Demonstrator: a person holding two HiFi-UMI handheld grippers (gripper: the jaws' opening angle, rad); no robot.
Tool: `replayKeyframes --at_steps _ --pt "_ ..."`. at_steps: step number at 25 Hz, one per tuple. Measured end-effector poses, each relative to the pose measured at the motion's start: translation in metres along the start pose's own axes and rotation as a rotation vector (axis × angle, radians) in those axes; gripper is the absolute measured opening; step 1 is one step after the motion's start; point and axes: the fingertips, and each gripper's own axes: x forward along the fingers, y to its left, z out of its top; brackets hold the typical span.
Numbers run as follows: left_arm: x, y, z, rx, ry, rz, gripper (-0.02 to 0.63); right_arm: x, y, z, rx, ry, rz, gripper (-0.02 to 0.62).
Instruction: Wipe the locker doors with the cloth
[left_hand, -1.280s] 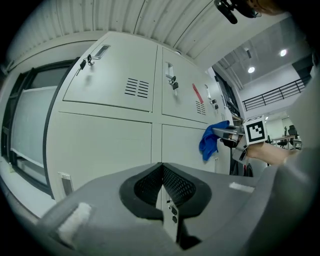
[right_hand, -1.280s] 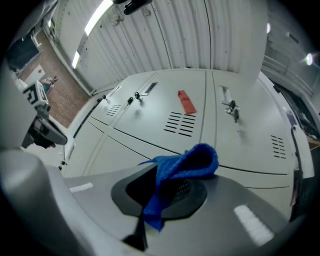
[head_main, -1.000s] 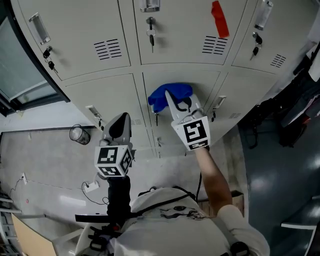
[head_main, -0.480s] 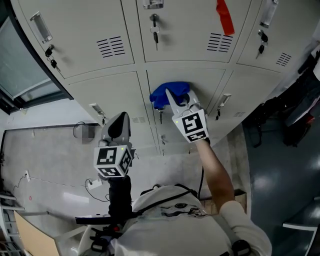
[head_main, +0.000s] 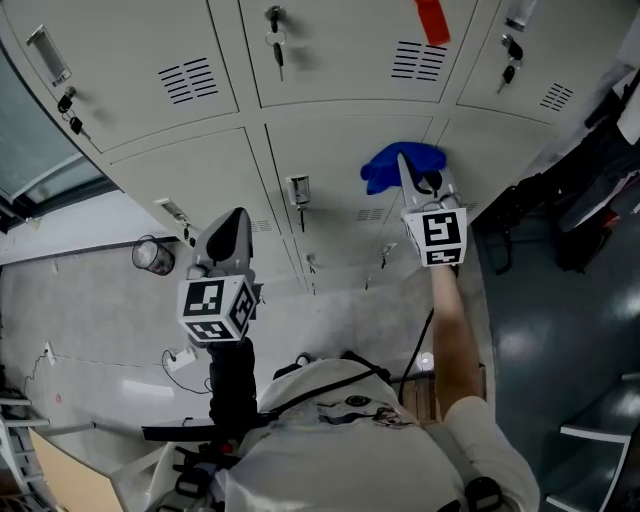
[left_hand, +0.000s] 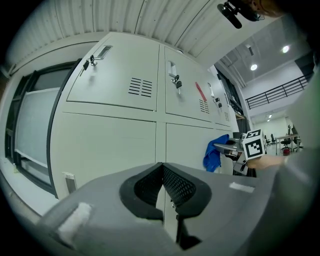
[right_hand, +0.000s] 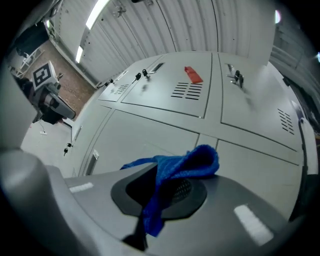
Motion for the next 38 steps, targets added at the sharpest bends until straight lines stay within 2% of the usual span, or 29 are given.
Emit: replayKeyframes --at_steps 3,7,10,15,18,21,27,38 --pt "0.002 -0.006 -0.001 0.002 0.004 -0.008 -0.002 -0.008 -0.013 -0.012 0.015 0.028 -0.033 0.026" --pt "0.002 -0.010 -0.002 0.007 0.007 -0.011 -0.002 -0.014 0.001 0.006 0.051 -0.024 -0.001 0.026" --pt "-0.002 -0.008 -0.003 0.005 0.008 0.001 -0.002 -0.011 0.041 0.028 0.093 -0.072 0.078 0.026" --pt "-0.012 0.005 -0.004 0.000 0.007 0.040 -0.002 0.013 0.140 0.047 0.158 -0.107 0.283 0.026" --pt "-0.019 0.015 -0.002 0.000 0.001 0.067 -0.002 0.035 0.191 0.037 0.152 -0.076 0.372 0.026" --pt "-0.026 0.021 -0.002 0.002 -0.003 0.086 -0.002 0.054 0.211 0.012 0.145 0.009 0.375 0.026" --pt "-0.030 0.035 -0.004 -0.003 0.002 0.120 -0.002 0.052 0.180 -0.015 0.101 0.053 0.318 0.026" --pt "-0.008 0.011 -0.009 -0.008 0.014 0.047 -0.002 0.008 0.072 -0.075 0.037 0.162 0.125 0.028"
